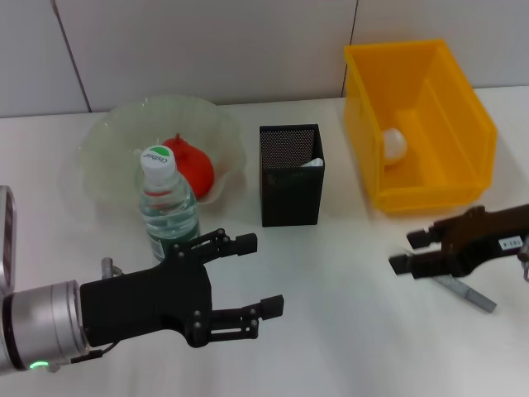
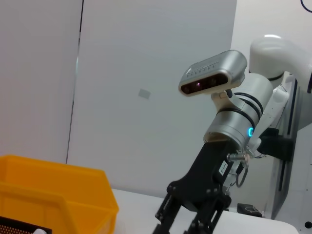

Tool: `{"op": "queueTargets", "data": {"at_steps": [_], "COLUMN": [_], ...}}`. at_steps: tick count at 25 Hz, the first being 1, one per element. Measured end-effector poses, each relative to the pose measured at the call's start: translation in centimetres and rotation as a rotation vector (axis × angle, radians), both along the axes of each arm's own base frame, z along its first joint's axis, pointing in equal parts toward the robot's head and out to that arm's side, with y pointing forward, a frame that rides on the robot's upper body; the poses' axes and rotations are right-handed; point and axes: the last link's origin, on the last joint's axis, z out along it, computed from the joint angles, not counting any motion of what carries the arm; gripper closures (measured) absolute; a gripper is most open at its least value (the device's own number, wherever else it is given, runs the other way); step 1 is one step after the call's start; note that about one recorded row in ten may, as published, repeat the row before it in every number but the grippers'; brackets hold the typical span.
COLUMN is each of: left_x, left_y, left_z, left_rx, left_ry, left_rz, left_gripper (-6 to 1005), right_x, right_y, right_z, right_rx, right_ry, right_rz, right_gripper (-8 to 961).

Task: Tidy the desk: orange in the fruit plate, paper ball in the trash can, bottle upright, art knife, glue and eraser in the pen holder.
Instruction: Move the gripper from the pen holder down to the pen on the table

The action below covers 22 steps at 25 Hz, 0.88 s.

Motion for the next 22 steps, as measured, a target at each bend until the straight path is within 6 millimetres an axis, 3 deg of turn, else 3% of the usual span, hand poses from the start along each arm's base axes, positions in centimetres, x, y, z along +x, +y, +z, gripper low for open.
{"op": "queueTargets", "data": {"at_steps": [6, 11, 22], "left_x": [0.1, 0.3, 0.5], "left_y": [0.0, 0.0, -0.1], "left_z": [-0.1, -0.1, -0.3], "left_rx": [-0.004, -0.005, -0.017], "left_ry": [0.001, -0.004, -0.010], "left_rz": [-0.006, -0.007, -0.012], "left_gripper": [129, 129, 130], "right_x": [-0.3, -1.4, -1.7], "right_y": [-0.4, -0.7, 0.5], "right_z": [0.0, 1.2, 3.1], "right_rx": [-0.040, -0.074, -0.100], "right_ry": [-0.139, -0.254, -0.437], "right_rz": [-0.069, -0.140, -0.190], "right_gripper": [409, 413, 421]}}
